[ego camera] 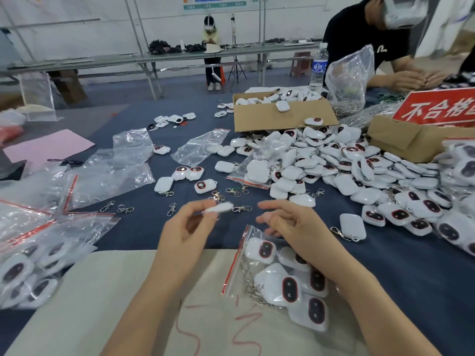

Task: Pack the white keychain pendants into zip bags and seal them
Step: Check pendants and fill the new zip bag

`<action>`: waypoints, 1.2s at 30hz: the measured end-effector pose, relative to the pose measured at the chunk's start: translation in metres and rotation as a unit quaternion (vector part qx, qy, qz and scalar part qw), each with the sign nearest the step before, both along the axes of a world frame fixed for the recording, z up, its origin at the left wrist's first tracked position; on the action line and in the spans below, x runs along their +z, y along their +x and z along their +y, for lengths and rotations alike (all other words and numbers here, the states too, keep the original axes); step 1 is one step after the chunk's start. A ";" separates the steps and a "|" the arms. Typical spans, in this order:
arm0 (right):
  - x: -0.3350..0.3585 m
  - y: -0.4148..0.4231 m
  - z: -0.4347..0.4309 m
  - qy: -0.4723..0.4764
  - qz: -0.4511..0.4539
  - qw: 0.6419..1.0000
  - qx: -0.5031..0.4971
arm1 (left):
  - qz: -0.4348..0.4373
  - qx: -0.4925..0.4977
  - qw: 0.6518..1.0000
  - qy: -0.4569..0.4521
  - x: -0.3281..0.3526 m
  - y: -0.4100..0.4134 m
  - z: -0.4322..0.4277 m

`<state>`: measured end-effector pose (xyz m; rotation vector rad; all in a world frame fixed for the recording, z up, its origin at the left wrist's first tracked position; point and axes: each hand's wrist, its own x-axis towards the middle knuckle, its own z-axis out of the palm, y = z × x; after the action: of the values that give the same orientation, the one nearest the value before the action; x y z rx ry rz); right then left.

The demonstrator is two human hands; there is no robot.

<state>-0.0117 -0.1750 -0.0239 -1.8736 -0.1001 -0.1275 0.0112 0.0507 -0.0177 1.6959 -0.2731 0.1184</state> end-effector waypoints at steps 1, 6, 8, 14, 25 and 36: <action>0.000 -0.001 0.000 -0.034 0.002 0.999 0.008 | -0.010 0.004 1.000 0.026 -0.003 -0.007 0.013; -0.003 -0.005 0.006 -0.145 0.000 0.989 0.024 | -0.054 -0.046 0.993 0.093 -0.021 -0.033 0.035; -0.006 -0.005 0.006 -0.150 0.001 0.988 0.034 | -0.061 -0.065 0.989 0.115 -0.022 -0.034 0.032; -0.010 -0.003 0.004 -0.166 -0.008 0.985 0.037 | -0.034 -0.127 0.986 0.105 -0.015 -0.039 0.029; -0.009 -0.003 0.006 -0.131 -0.011 0.991 0.039 | 0.045 -0.136 0.985 0.101 -0.016 -0.038 0.013; -0.008 -0.005 0.003 -0.118 0.002 0.991 0.059 | -0.132 -0.146 0.938 0.286 -0.024 -0.038 0.004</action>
<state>-0.0166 -0.1722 -0.0321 -2.0975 -0.2316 -0.0297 -0.0263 0.0548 -0.0421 2.1932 -0.8202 0.0449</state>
